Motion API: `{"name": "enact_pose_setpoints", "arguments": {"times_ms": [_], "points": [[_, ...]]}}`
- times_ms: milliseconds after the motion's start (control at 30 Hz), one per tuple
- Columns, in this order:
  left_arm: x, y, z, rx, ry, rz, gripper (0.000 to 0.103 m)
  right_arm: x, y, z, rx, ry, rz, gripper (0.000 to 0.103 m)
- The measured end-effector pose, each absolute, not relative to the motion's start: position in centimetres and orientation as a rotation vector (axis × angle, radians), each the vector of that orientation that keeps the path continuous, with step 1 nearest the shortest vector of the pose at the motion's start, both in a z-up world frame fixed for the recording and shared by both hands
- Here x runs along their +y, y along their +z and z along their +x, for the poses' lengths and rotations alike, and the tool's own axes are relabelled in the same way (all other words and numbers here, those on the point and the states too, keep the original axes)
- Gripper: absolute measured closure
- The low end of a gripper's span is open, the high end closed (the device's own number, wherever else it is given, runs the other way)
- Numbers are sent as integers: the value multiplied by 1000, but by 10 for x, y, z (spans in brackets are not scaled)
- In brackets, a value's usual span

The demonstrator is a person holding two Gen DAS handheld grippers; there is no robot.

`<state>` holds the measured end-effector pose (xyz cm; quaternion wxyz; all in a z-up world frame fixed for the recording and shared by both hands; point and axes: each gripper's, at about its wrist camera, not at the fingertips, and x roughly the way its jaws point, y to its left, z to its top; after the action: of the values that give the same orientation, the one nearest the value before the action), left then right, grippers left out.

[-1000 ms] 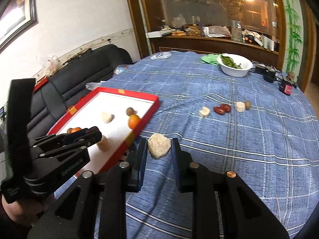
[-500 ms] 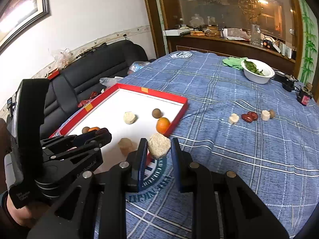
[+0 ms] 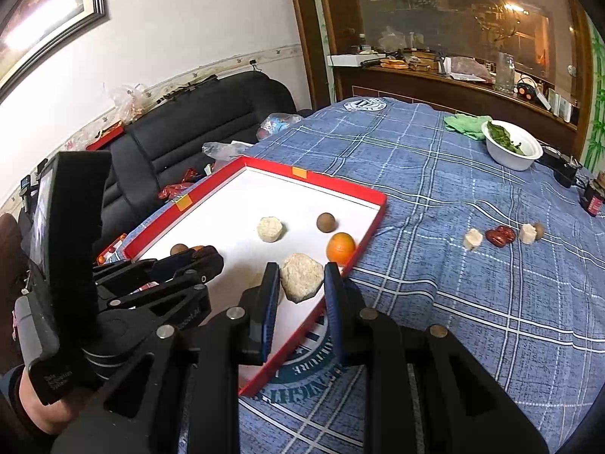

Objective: Organize fruits
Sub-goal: 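Carry the brown fruit and red date over the red-rimmed tray, then lower the held brown fruit and red date toward the tray floor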

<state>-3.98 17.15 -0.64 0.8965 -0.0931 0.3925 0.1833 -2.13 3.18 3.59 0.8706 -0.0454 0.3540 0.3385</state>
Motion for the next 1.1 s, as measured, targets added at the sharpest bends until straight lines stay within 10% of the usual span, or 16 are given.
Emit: {"name": "enact_pose_setpoints", "arguments": {"times_ms": [1100], "points": [[215, -10, -33, 816, 453, -235, 81, 69, 25, 3, 753, 721, -137, 77]]}}
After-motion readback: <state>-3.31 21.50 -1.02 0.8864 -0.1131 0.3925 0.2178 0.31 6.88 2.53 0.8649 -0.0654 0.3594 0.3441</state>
